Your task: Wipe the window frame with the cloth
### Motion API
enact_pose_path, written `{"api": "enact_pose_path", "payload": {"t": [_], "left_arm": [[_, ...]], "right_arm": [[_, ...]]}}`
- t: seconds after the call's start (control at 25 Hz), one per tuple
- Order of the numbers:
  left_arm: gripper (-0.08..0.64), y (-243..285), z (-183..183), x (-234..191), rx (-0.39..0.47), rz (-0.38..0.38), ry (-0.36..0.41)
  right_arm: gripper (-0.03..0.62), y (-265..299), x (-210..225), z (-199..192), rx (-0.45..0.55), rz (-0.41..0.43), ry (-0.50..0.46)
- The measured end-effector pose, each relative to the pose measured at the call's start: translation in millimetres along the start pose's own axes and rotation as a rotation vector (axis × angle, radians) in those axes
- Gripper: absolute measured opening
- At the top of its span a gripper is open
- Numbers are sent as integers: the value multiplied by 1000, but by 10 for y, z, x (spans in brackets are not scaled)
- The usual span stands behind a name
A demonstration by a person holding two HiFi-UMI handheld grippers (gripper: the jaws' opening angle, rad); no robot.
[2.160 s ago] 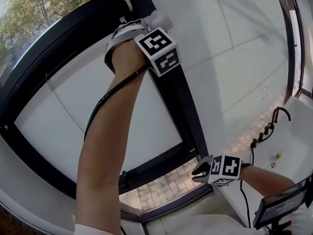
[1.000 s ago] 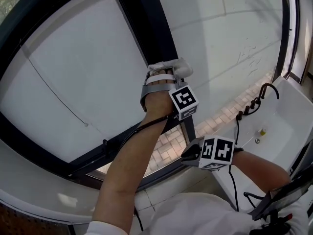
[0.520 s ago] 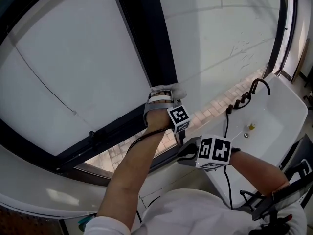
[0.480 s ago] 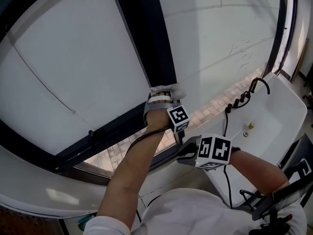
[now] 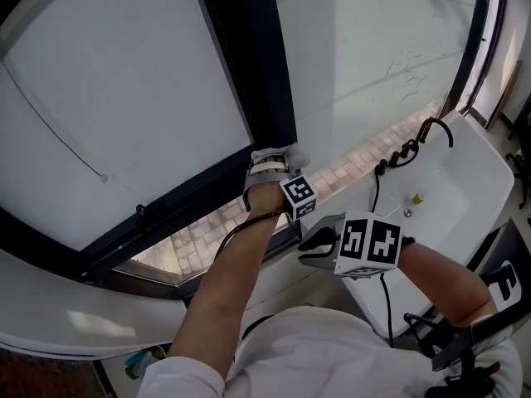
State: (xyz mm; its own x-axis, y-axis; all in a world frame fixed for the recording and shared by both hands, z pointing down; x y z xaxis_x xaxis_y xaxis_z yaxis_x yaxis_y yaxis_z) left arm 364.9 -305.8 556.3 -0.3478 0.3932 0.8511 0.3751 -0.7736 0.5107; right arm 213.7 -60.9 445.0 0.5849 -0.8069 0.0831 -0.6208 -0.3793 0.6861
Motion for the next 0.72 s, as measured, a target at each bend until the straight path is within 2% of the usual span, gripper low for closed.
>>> {"api": "enact_pose_path", "payload": {"t": [0.28, 0.36, 0.4, 0.44, 0.48, 0.56, 0.64, 0.72], "left_arm": [[92, 73, 41, 193, 29, -86, -61], [92, 9, 88, 161, 70, -85, -117], [92, -48, 123, 120, 103, -88, -170], [92, -126, 164, 70, 146, -99, -249], [92, -224, 207, 20, 204, -124, -361], [94, -460, 295, -50, 354, -213, -643], [94, -635, 336, -82, 495, -289, -886], [94, -636, 233, -81, 556, -320, -1075]], "right_arm": [[66, -46, 55, -31, 23, -17, 51], [66, -50, 51, -32, 33, -16, 58], [66, -47, 50, -48, 31, -15, 58], [66, -43, 46, -68, 28, -12, 56], [66, -40, 31, -75, 28, -9, 54], [66, -32, -25, -46, 37, 2, 49], [66, -19, -79, 12, 51, 17, 44], [66, 11, -84, 28, 48, 26, 37]]}}
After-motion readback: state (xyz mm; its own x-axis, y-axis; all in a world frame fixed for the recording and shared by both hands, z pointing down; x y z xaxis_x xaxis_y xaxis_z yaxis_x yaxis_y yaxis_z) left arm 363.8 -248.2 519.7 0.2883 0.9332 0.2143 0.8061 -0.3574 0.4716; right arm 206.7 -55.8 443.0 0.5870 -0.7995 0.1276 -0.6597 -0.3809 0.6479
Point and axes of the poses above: the fingertips, and each gripper's own axes: y forward along the fingers, x to its right, z out of its top, the point moved 1 cm from there along -y, backward along the fingers, and after that the axes turned 1 degree about -x, right-handed, at the moved point
